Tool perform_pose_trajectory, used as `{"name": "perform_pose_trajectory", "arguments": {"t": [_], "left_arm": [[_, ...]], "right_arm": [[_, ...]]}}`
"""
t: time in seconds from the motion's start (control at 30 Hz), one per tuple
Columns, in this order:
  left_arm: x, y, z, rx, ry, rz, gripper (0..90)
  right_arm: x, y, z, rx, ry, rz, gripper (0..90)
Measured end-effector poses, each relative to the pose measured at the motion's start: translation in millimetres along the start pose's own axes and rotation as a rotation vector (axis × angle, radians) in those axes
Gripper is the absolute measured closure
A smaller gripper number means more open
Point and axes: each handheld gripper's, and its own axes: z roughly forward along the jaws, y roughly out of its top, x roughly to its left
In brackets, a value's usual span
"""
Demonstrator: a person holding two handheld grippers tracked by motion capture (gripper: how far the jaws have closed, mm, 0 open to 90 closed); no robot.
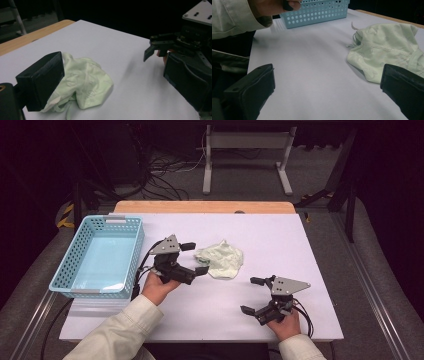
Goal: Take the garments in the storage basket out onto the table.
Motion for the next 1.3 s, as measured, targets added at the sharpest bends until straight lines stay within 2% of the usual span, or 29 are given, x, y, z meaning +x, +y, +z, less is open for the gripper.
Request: {"name": "perform_pose_trajectory", "arguments": {"t": [0.17,0.27,0.4,0.6,0.77,1.2,1.3], "left_arm": [[-1.5,-13.1,-9.2,0.006,-0.037,0.002,4.0],[-3.1,-20.9,-17.4,0.011,-0.058,0.019,2.8],[-4.2,-30.3,-28.7,0.010,-0.061,0.017,2.5],[-4.7,-46.4,-44.0,0.026,-0.048,-0.004,2.5],[-4.8,-61.4,-54.6,0.018,-0.052,-0.038,2.4],[-8.6,-91.7,-63.5,0.063,-0.007,-0.040,2.4],[-7.4,-97.5,-67.4,0.058,0.005,-0.057,2.4]], "right_arm": [[0.0,0.0,0.1,0.000,0.000,0.000,0.2],[0.0,-0.1,0.3,0.001,0.001,0.001,0.2],[0.2,-0.1,0.5,0.001,0.003,0.002,0.2],[0.3,-0.1,0.8,0.002,0.002,0.001,0.2],[0.1,-0.2,1.1,0.003,0.002,0.000,0.2],[0.2,-0.2,1.1,0.004,0.001,0.000,0.2],[0.2,-0.2,1.1,0.004,0.001,0.001,0.2]]}}
